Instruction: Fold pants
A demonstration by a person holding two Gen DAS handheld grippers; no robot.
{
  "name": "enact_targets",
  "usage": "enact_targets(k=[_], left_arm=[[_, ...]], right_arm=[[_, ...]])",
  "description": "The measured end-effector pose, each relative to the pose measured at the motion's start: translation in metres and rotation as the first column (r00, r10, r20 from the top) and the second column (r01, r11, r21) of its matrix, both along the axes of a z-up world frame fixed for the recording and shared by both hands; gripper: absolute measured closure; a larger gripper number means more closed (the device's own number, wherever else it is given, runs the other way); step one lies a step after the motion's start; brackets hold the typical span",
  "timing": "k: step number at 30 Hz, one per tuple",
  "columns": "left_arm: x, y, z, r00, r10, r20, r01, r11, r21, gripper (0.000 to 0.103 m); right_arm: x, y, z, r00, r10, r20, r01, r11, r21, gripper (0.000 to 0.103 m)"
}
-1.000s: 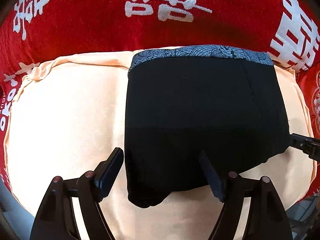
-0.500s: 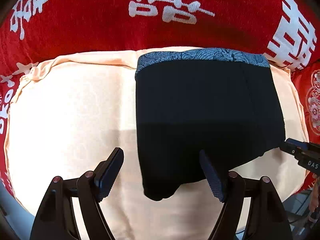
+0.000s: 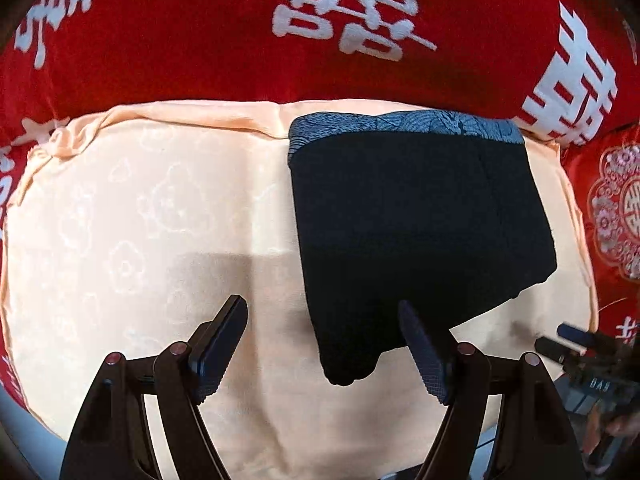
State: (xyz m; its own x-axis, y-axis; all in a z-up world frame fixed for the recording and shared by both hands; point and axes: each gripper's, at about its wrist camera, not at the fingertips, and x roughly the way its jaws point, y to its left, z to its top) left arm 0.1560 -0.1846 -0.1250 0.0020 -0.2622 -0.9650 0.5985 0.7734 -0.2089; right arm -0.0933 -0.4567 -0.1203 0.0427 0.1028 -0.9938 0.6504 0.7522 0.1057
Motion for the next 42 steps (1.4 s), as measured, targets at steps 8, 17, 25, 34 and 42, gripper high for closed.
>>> enact_targets(k=[8, 17, 25, 34, 42], left_arm=[[0.005, 0.006, -0.007, 0.999, -0.006, -0.054, 0.005, 1.000, -0.017, 0.024], [0.010, 0.000, -0.021, 0.993, 0.038, -0.107, -0.039, 0.999, -0.009, 0.024], [0.028, -0.015, -0.028, 0.987, 0.093, -0.130, -0.094, 0.996, -0.001, 0.024], [0.046, -0.028, -0.052, 0.974, 0.107, -0.202, -0.108, 0.994, 0.009, 0.024], [0.059, -0.026, -0.071, 0.949, 0.085, -0.302, -0.101, 0.994, -0.038, 0.024]], right_arm=[[-0.003, 0.015, 0.000, 0.998, -0.065, 0.017, 0.064, 0.996, 0.063, 0.021], [-0.010, 0.013, -0.008, 0.995, -0.089, 0.041, 0.084, 0.989, 0.122, 0.020], [0.008, -0.030, 0.006, 0.996, -0.043, 0.083, 0.035, 0.995, 0.094, 0.020], [0.021, -0.080, -0.001, 0.993, -0.059, 0.104, 0.049, 0.994, 0.097, 0.020], [0.037, -0.112, -0.025, 0.978, -0.059, 0.201, 0.016, 0.978, 0.207, 0.020]])
